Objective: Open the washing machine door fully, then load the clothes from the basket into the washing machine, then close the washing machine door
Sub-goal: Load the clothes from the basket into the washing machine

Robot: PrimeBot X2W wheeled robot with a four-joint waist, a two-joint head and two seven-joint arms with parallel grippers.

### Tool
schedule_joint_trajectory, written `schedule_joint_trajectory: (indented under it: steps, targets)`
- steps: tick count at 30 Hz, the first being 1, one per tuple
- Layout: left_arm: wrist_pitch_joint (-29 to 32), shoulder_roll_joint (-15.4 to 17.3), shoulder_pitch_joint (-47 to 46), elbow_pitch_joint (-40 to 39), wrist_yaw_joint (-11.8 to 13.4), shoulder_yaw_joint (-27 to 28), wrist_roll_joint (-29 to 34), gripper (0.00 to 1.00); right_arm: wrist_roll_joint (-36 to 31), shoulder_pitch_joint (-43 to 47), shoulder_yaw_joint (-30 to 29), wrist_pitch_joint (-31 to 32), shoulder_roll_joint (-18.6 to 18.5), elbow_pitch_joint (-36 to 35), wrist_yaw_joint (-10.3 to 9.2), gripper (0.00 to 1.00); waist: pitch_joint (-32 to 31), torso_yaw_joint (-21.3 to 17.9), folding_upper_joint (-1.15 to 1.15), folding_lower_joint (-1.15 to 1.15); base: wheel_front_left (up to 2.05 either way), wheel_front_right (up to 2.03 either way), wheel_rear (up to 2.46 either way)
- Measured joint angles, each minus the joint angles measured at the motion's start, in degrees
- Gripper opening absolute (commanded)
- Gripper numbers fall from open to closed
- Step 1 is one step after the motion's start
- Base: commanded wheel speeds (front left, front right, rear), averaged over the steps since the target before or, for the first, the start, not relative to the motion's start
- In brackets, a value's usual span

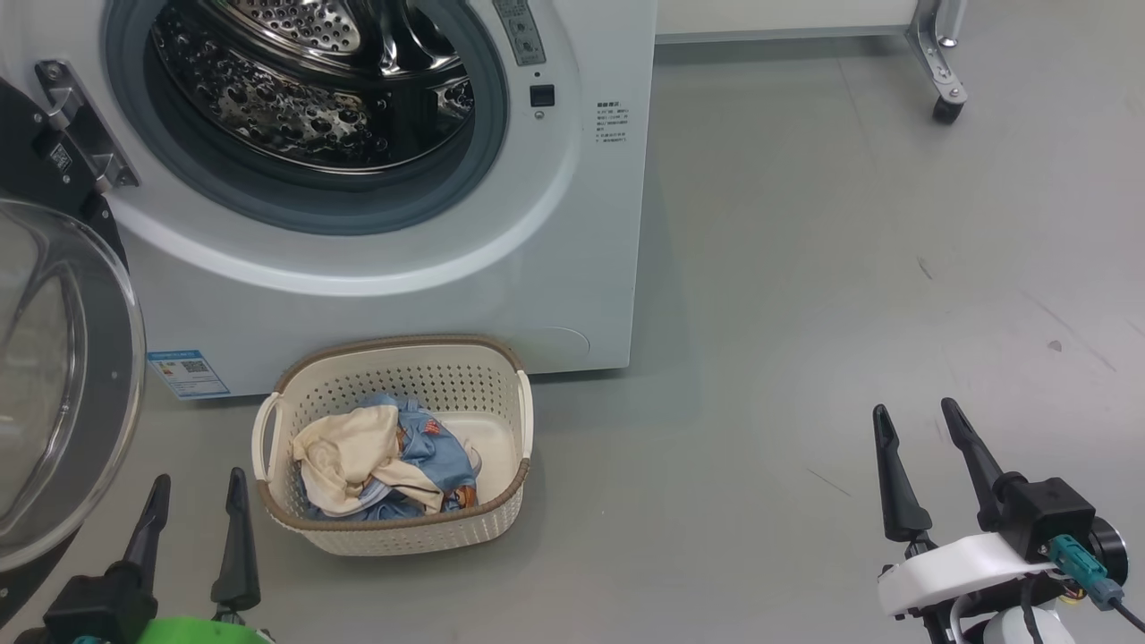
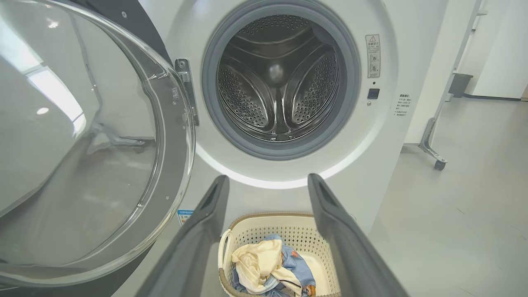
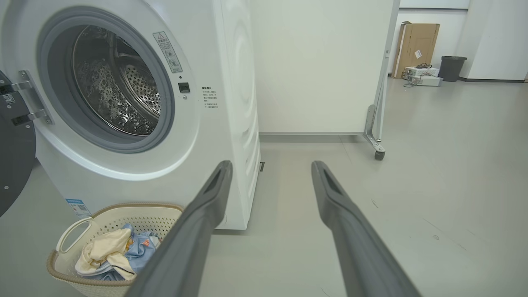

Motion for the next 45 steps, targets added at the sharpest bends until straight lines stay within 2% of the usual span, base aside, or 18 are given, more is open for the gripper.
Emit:
schedule_joint_trajectory:
  steps: [24,45]
  targets:
    - [0.0,0.0,0.0,-0.57,0.0,1.41,-0.35,1.0,0.26,0.0,-0.07,-0.01,0.04,0.13,0.05,1.0,0.74,0.0,0.0,0.0,0.99,-0.98,0.0]
    - [0.0,0.0,-0.02,-0.43,0.0,1.34,-1.66,1.0,0.27,-0.01,-0.14,0.0,0.05,0.33,0.07,1.0,1.68,0.15,0.0,0.0,0.23,-0.23,0.0]
